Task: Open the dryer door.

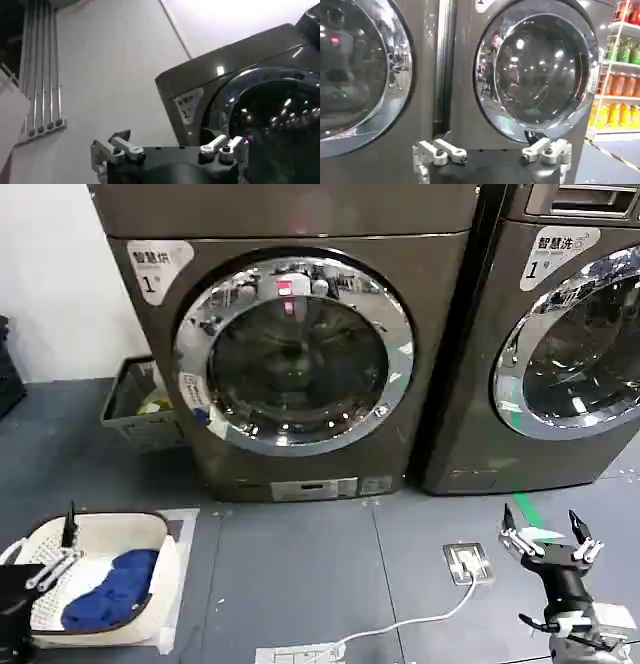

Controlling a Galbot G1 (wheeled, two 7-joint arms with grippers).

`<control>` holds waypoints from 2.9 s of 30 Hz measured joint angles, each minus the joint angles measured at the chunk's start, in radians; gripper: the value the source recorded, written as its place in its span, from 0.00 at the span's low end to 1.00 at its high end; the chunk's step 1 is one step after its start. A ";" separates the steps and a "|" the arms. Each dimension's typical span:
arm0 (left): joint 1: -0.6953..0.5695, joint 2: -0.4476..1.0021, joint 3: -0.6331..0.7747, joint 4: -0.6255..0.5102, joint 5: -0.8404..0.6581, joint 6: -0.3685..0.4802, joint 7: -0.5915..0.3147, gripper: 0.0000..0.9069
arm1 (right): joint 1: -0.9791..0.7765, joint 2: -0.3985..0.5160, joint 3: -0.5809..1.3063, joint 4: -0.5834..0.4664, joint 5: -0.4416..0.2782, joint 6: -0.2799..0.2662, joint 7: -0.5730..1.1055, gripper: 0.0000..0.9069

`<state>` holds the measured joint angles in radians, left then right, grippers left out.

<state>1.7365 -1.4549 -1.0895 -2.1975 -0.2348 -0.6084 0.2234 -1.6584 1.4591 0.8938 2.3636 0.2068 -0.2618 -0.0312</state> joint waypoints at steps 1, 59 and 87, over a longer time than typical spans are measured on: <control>0.000 0.001 0.001 -0.002 -0.001 0.001 0.001 1.00 | 0.004 -0.014 -0.005 -0.005 0.011 0.000 0.001 1.00; 0.004 0.008 0.021 -0.018 0.022 0.007 0.042 1.00 | 1.032 -0.644 -0.898 -0.526 0.572 0.106 -0.184 1.00; 0.014 -0.006 0.038 -0.027 0.045 0.002 0.045 1.00 | 1.398 -0.488 -1.253 -0.810 0.630 0.148 -0.285 1.00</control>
<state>1.7503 -1.4613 -1.0516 -2.2240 -0.1897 -0.6068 0.2685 -0.2603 0.9715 -0.3597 1.5534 0.8371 -0.1142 -0.3164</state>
